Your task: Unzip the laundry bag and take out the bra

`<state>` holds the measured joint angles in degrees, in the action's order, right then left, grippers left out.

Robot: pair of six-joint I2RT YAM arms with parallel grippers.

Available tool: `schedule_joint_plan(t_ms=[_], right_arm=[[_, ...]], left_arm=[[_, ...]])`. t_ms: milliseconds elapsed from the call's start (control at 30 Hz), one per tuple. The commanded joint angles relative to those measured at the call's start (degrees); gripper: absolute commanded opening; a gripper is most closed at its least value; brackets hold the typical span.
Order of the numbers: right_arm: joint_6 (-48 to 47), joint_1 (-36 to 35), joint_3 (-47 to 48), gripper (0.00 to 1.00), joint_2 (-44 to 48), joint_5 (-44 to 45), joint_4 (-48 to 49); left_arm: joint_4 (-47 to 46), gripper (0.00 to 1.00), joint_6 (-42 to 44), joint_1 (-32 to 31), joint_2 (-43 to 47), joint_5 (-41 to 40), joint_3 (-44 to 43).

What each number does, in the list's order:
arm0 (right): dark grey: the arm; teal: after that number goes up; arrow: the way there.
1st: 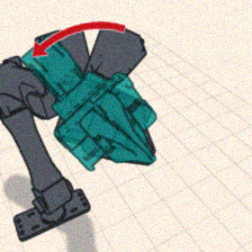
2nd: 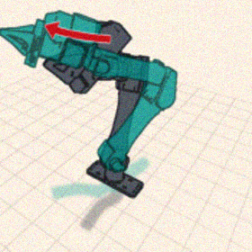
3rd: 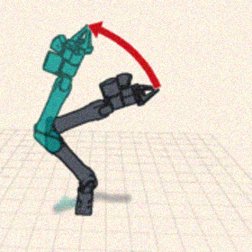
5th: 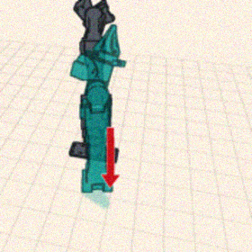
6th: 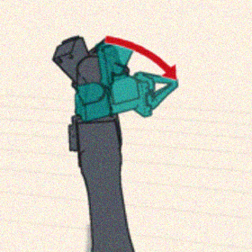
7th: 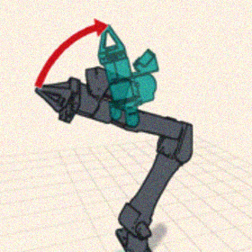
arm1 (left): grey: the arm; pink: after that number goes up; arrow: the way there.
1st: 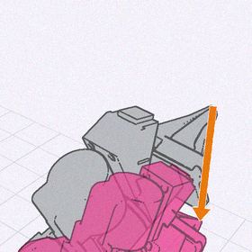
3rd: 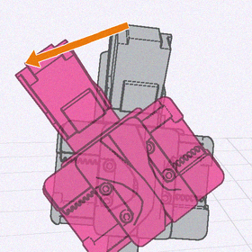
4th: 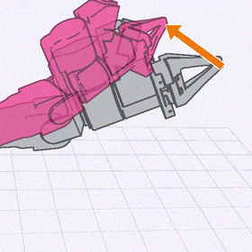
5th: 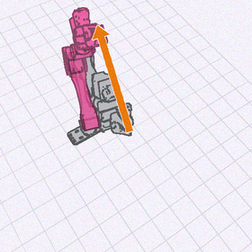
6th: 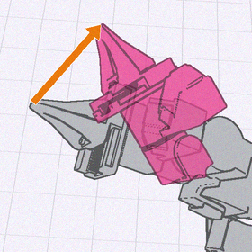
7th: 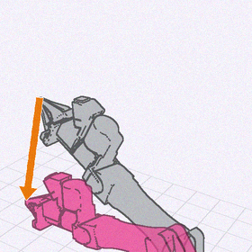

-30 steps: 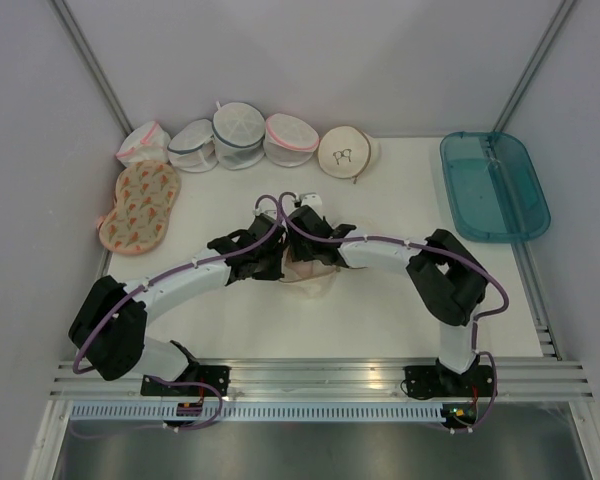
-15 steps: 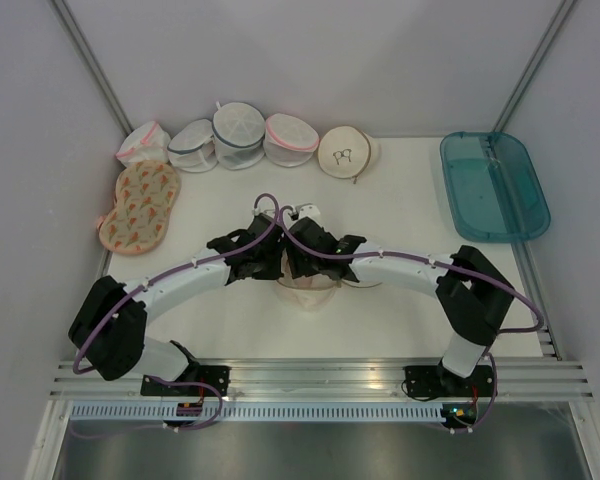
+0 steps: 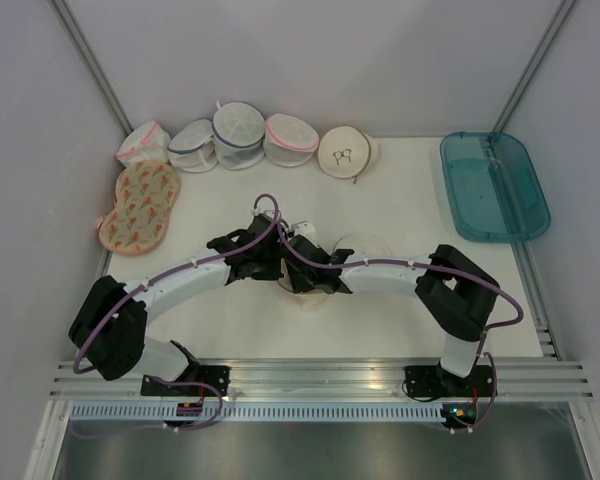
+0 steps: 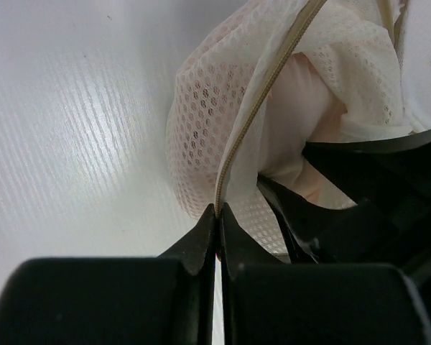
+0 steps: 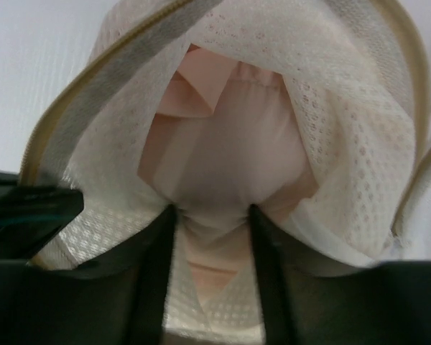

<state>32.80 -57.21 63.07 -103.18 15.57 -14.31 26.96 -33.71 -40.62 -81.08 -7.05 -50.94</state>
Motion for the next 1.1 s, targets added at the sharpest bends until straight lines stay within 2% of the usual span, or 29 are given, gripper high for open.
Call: schedule_joint_plan(t_ms=[0, 33, 67, 133, 167, 267, 367, 567, 667, 900, 1067], right_arm=[[-0.1, -0.4, -0.5, 0.44, -3.9, 1.3, 1.9], [-0.1, -0.4, -0.4, 0.39, -4.2, 1.1, 2.2], [-0.2, -0.4, -0.5, 0.27, -4.5, 1.1, 2.5], [-0.3, -0.4, -0.7, 0.13, -4.4, 1.3, 3.1], [-0.3, -0.4, -0.7, 0.0, -4.1, 1.6, 3.0], [-0.5, -0.4, -1.5, 0.0, -1.6, 1.9, 2.5], [-0.7, -0.4, -3.4, 0.0, 4.9, 2.5, 2.5], [-1.2, 0.1, -10.1, 0.0, 24.8, 4.3, 3.9], [-1.4, 1.3, -11.5, 0.0, 30.3, 3.3, 3.8], [1.9, 6.6, -17.2, 0.0, 35.3, -1.1, 11.1], [7.4, 8.4, -22.5, 0.0, 39.5, 2.7, 20.2]], left_arm=[[-1.6, 0.02, -1.9, -0.2, 1.2, 0.3, -0.7], [-1.5, 0.02, -1.9, -0.2, 1.4, 0.3, -0.6], [-1.5, 0.02, -2.0, -0.2, 1.7, 0.2, -0.5], [-1.4, 0.02, -2.0, -0.2, 1.9, 0.1, -0.4], [-1.3, 0.02, -2.0, -0.2, 2.0, 0.0, -0.3], [-1.3, 0.02, -2.1, -0.2, 1.9, 0.0, -0.2], [-1.2, 0.02, -2.1, -0.1, 1.9, -0.1, -0.1], [-1.1, 0.02, -2.2, 0.4, 2.2, -0.7, 0.1], [-1.0, 0.02, -2.1, 0.7, 1.9, -0.7, 0.1], [-1.1, 0.02, -2.6, 0.7, 1.5, -0.1, -0.2], [-1.0, 0.02, -2.8, 0.7, 2.3, -0.3, 0.2]])
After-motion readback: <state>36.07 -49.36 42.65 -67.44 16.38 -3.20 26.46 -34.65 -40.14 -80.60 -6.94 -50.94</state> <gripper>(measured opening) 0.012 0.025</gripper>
